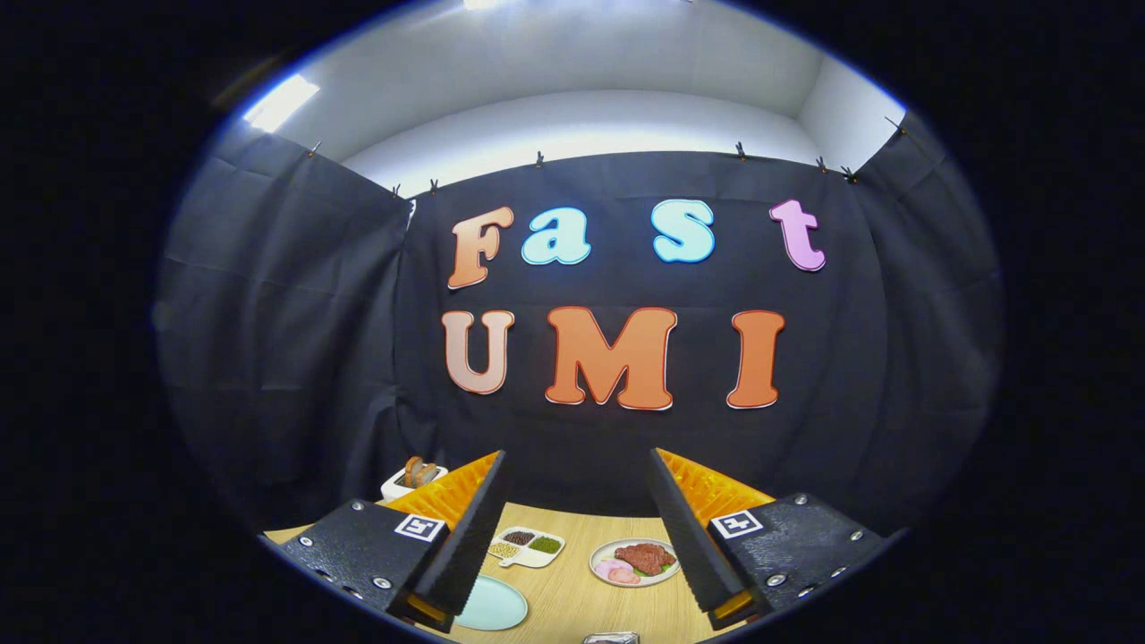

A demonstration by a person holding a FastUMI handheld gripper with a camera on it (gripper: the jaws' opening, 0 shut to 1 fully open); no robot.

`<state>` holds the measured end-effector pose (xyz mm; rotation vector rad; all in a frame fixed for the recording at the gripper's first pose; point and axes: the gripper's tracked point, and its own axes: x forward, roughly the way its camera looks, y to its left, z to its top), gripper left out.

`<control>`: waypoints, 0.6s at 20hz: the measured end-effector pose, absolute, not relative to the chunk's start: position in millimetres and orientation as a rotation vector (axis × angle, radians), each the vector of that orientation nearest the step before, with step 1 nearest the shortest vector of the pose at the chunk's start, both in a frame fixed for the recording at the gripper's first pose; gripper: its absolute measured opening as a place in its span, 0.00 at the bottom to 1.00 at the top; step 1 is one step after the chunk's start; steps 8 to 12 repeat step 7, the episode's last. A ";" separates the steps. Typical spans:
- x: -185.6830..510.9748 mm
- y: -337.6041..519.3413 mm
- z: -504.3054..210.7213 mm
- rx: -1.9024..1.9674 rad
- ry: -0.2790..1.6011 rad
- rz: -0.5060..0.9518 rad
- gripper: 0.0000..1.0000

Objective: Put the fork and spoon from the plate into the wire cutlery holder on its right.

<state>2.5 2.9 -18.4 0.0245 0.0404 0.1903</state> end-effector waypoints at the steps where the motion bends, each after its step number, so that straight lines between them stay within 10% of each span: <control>1: 3.2 3.6 -17.2 0.031 0.036 0.189 0.93; 12: 2.8 -0.3 -17.7 0.023 0.025 0.163 0.93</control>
